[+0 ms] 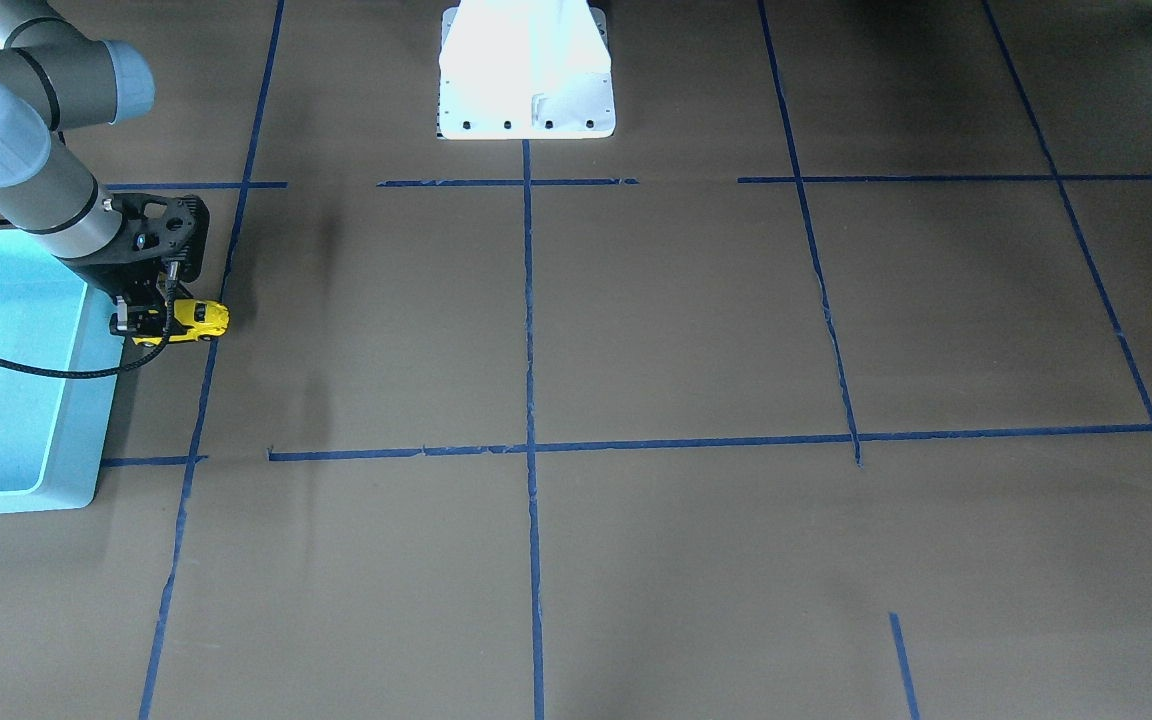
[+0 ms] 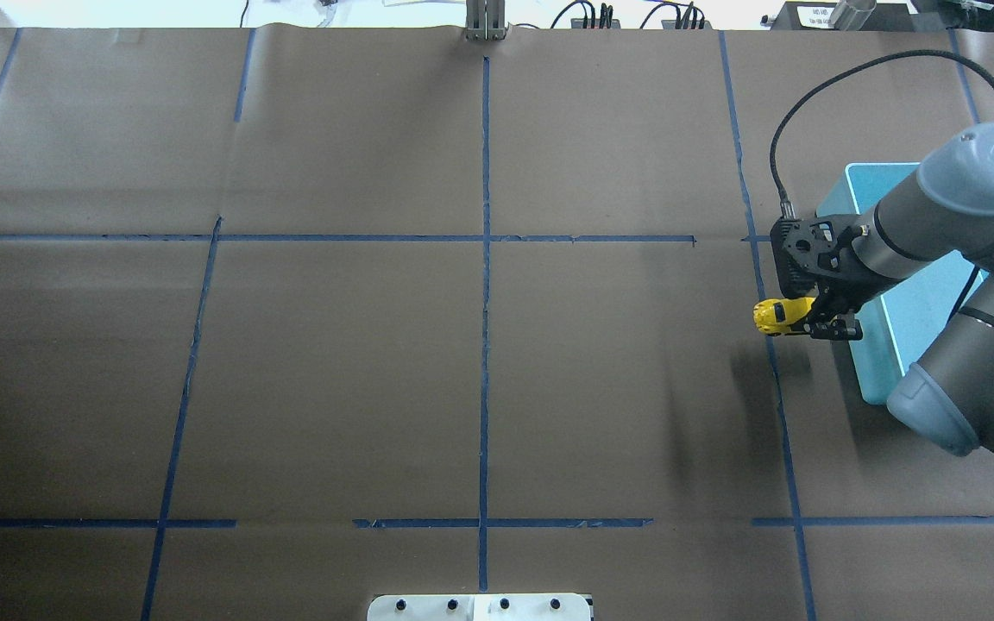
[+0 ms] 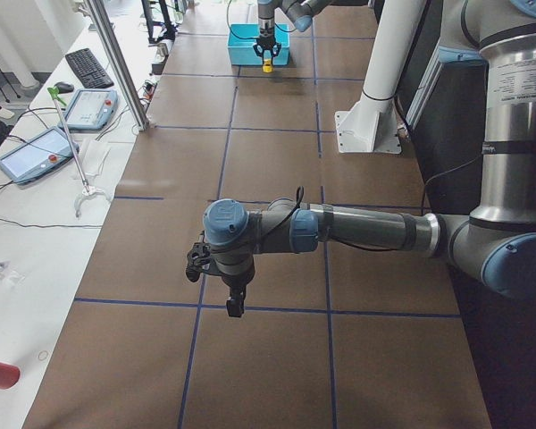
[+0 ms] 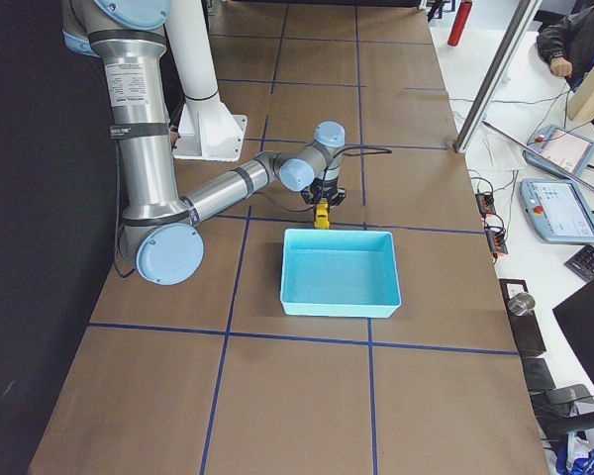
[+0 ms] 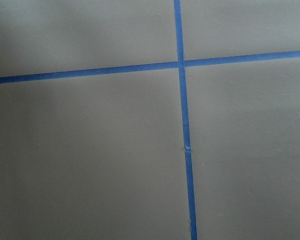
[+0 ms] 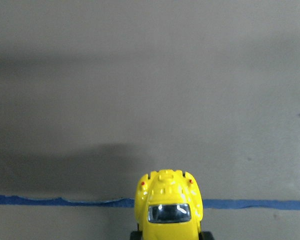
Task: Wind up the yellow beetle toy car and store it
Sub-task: 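Lift the car with the right gripper over the bin rim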
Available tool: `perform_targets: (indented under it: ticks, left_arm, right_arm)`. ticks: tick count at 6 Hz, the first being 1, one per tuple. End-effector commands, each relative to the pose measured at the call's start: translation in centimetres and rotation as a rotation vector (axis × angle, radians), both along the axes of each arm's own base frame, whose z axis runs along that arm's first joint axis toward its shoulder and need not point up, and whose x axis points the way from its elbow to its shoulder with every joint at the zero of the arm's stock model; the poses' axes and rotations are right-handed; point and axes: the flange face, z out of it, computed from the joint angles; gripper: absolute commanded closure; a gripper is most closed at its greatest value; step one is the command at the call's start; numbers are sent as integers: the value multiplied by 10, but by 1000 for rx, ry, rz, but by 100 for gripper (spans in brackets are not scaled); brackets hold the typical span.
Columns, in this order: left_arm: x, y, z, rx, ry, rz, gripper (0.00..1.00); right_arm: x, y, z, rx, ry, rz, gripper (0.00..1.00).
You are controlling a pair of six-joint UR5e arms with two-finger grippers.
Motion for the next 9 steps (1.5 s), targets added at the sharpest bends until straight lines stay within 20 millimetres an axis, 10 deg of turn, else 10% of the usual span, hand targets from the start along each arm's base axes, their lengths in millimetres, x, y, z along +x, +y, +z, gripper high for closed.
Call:
perform_targets:
  ticks: [1, 3, 5, 7, 9]
  left_arm:
    - [0, 0, 2, -1, 0, 1, 0]
    - [0, 1, 4, -7, 1, 1, 0]
    - [0, 0, -3, 8, 0, 1, 0]
    - [0, 0, -4, 10, 0, 1, 0]
    - [0, 0, -5, 11, 0, 1, 0]
  right_arm:
    - [25, -15, -99, -41, 33, 50, 100]
    - [90, -32, -96, 22, 65, 56, 100]
    - [158, -38, -22, 7, 142, 39, 100]
    - [186, -28, 26, -39, 156, 8, 100]
    - [173, -47, 85, -40, 95, -1, 100]
